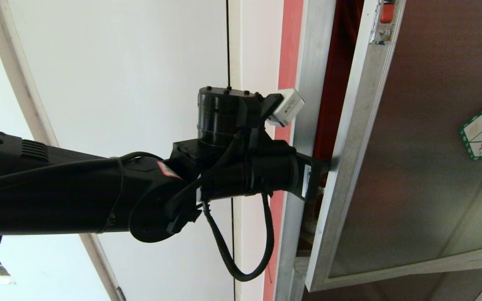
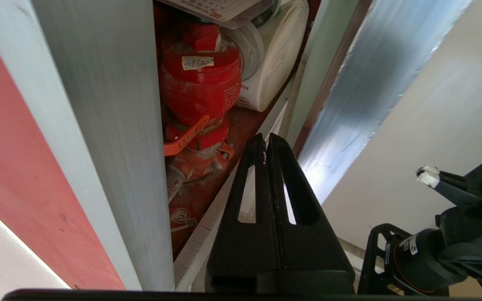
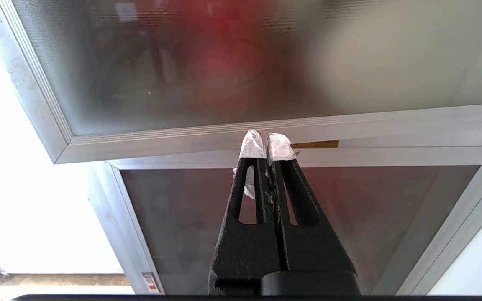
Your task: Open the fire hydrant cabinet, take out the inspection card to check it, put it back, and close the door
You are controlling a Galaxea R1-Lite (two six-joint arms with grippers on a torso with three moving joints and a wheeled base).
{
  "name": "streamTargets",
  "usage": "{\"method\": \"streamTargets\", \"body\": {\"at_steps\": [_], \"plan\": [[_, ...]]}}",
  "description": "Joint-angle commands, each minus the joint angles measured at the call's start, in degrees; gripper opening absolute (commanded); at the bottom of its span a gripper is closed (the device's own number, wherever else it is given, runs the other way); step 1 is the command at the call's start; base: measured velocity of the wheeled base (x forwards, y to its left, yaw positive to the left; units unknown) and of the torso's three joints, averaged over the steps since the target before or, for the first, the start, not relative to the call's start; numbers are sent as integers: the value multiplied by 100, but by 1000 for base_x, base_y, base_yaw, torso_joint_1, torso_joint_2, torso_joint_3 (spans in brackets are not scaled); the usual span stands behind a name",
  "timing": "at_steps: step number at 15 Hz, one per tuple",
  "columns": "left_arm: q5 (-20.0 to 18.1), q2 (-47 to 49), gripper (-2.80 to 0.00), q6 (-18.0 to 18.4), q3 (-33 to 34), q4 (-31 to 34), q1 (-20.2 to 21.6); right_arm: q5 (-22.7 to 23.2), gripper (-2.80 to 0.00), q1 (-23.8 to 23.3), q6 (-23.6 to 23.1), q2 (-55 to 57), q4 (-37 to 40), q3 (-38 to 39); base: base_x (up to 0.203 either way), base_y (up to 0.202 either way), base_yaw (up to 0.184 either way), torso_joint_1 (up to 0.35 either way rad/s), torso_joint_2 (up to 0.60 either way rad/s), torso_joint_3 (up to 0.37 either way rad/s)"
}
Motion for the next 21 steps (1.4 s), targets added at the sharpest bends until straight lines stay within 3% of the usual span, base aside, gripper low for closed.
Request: {"method": "streamTargets", "body": {"at_steps": [1, 13, 17, 21], "plan": [[8, 16, -280, -2, 9, -15, -137, 0, -280, 2, 0, 7, -1, 0, 0, 0, 0, 0, 0, 0], [-1, -651, -280, 8, 664, -6, -1330, 0, -280, -1, 0, 7, -1, 0, 0, 0, 0, 0, 0, 0], [-4, -590, -280, 62, 682, 2, -1852, 7, -280, -1, 7, 7, -1, 0, 0, 0, 0, 0, 0, 0], [-9, -502, -280, 70, 669, -6, -2119, 0, -280, -1, 0, 7, -1, 0, 0, 0, 0, 0, 0, 0]]}}
